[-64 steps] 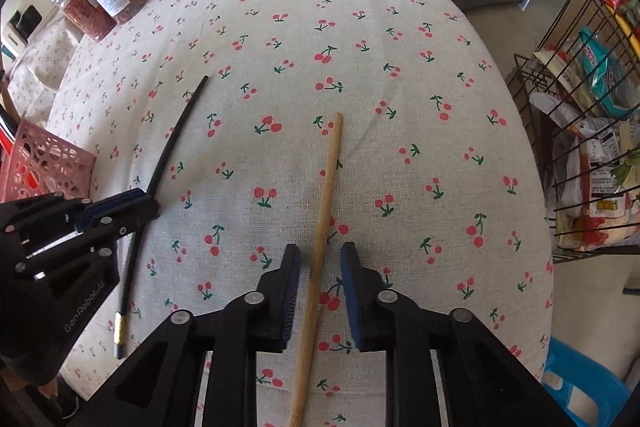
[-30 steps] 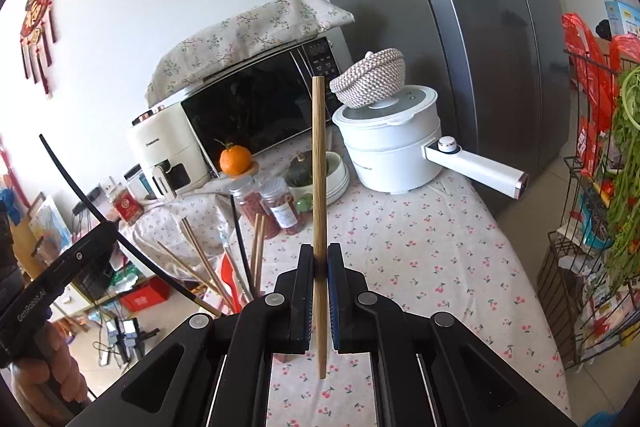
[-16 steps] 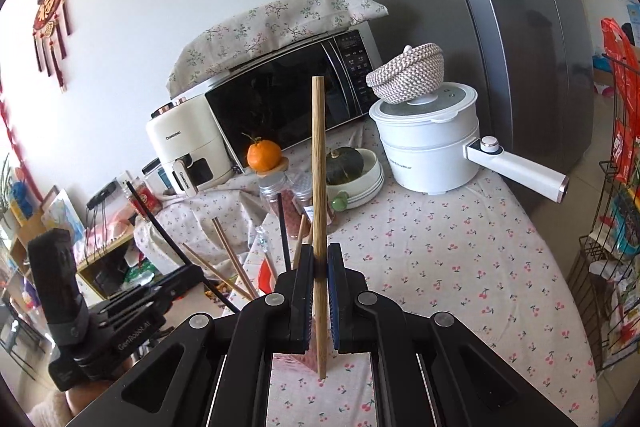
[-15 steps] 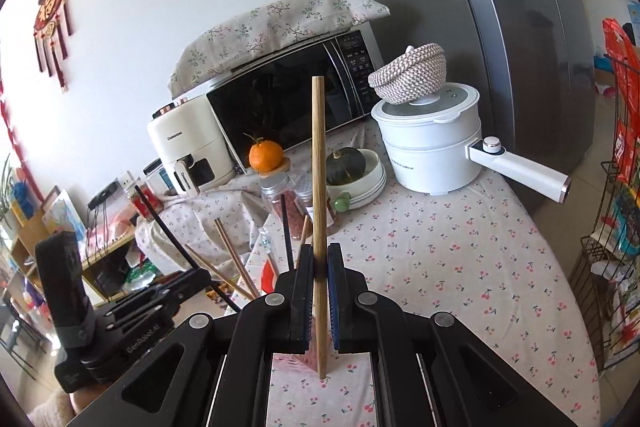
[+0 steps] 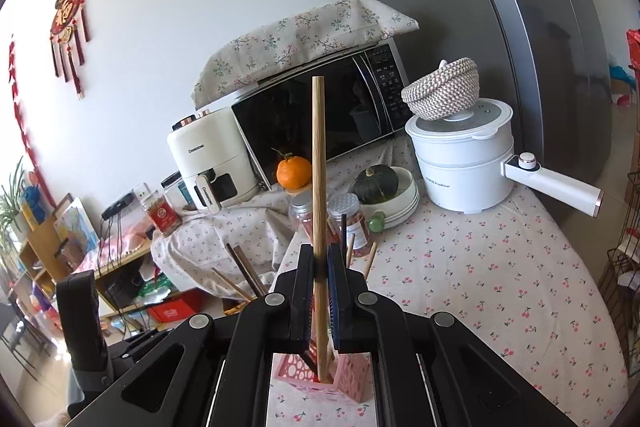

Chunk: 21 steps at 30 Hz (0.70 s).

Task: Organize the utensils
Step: 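Open both tools to drop the chopsticks into the pink basket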

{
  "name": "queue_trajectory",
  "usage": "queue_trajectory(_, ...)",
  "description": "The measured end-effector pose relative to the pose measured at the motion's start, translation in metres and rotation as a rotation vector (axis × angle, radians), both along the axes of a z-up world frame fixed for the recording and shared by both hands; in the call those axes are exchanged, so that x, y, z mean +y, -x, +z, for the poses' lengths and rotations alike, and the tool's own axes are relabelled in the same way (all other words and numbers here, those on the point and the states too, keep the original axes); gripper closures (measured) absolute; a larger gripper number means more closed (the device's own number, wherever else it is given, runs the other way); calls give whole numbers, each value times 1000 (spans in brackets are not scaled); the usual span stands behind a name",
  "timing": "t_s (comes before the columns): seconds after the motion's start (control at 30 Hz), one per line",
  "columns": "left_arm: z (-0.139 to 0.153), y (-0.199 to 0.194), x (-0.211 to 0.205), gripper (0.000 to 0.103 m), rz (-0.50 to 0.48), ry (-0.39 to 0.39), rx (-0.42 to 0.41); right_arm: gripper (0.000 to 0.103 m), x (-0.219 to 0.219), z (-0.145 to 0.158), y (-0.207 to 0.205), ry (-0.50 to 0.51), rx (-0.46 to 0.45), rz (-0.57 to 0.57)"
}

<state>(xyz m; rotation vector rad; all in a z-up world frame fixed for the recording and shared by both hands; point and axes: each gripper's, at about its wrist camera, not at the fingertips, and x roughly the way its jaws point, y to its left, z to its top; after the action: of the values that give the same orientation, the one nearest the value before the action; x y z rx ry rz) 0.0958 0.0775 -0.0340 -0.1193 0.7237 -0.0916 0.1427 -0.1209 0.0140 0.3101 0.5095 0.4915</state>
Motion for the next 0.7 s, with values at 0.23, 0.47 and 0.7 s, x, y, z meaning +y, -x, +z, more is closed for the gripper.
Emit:
queue_trajectory(0.23,-17,6,7,35,-18,-47,64,97,23,-17,-12,64,9,10)
queue_trajectory(0.47,-26,7,9,33,-29,-59,105,96,41,-37,-22,112,66,40)
queue_trajectory(0.7,-27,8,4,27,-38,-75,111,80,50,-54,-26,158,124,76)
